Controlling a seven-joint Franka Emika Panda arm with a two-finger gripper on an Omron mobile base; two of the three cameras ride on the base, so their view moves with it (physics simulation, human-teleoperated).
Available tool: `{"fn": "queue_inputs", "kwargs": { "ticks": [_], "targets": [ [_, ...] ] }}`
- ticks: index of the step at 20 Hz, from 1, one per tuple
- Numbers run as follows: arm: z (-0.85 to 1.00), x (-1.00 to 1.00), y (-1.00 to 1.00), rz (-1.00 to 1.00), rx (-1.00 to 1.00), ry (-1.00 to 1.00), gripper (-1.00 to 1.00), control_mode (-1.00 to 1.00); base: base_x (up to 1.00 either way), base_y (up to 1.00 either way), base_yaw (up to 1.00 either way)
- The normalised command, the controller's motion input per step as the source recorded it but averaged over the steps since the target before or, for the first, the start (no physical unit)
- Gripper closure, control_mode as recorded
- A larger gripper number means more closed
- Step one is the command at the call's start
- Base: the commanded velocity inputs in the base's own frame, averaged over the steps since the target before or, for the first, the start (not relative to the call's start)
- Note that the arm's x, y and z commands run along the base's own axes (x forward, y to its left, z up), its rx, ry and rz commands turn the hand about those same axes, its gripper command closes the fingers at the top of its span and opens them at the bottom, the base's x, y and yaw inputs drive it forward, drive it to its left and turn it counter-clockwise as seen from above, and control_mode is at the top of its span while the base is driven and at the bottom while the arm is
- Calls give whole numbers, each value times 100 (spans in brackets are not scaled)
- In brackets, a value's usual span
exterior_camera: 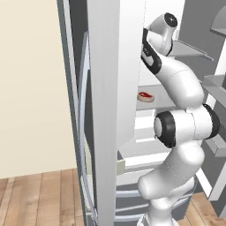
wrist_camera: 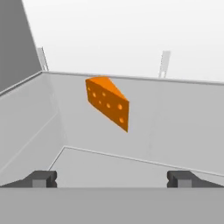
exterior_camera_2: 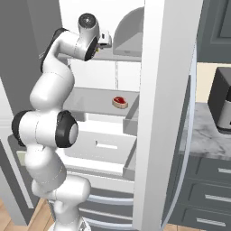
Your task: Take the cheese, steak, and broccoli from the fridge and place them on the plate on the dining counter to create an appetizer plate.
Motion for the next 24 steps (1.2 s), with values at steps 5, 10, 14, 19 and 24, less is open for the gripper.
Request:
{"fn": "queue_inputs", "kwargs": {
  "ticks": [5, 10, 14, 19, 24],
  "targets": [
    [0, 50, 0, 1, 0, 0, -100, -100, 0, 0, 0],
    [0, 48, 0, 1, 0, 0, -100, -100, 0, 0, 0],
    [0, 44, 2, 1, 0, 0, -100, -100, 0, 0, 0],
    [0, 41, 14, 0, 0, 0, -100, -100, 0, 0, 0],
    [0, 25, 14, 1, -1, 0, -100, -100, 0, 0, 0]
  ]
}}
